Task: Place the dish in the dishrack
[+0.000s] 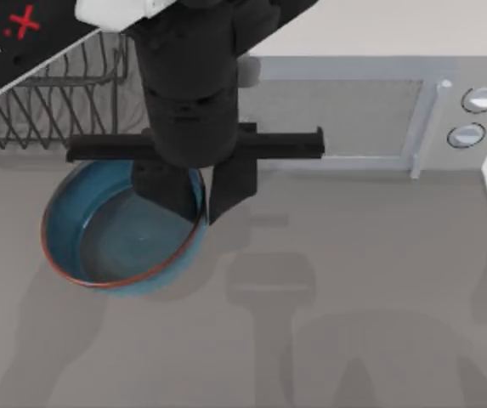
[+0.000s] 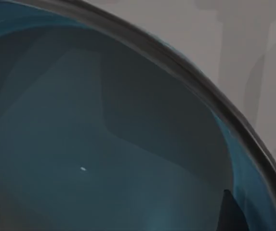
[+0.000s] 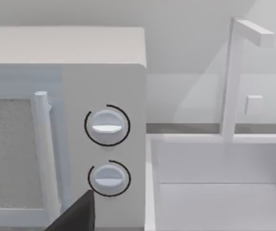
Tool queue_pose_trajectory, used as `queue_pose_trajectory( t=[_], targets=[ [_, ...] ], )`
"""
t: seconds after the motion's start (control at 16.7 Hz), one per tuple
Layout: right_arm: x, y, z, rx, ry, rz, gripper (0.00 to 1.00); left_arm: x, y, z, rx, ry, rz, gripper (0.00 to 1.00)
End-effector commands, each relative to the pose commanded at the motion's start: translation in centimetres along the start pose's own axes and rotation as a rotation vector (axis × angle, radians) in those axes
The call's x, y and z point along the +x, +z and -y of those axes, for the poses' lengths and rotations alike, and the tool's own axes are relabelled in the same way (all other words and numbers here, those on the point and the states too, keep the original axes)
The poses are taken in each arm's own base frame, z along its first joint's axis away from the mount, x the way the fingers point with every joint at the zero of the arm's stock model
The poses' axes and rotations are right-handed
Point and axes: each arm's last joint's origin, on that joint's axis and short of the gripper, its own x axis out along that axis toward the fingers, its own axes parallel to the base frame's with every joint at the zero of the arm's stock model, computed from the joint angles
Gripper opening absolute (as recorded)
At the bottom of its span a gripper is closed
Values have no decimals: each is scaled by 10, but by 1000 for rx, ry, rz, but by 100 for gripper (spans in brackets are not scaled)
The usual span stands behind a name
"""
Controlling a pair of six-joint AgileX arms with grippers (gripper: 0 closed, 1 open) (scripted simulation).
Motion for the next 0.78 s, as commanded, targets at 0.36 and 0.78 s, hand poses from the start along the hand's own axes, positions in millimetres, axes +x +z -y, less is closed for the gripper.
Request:
queue_pose_trajectory(
  t=[0.36, 0.78],
  targets=[
    [0, 0, 0, 0, 0, 0, 100, -24, 20, -59, -25, -203, 229, 0],
    [0, 0, 0, 0, 0, 0, 100, -61, 15, -179, -45, -327, 860, 0]
  ],
)
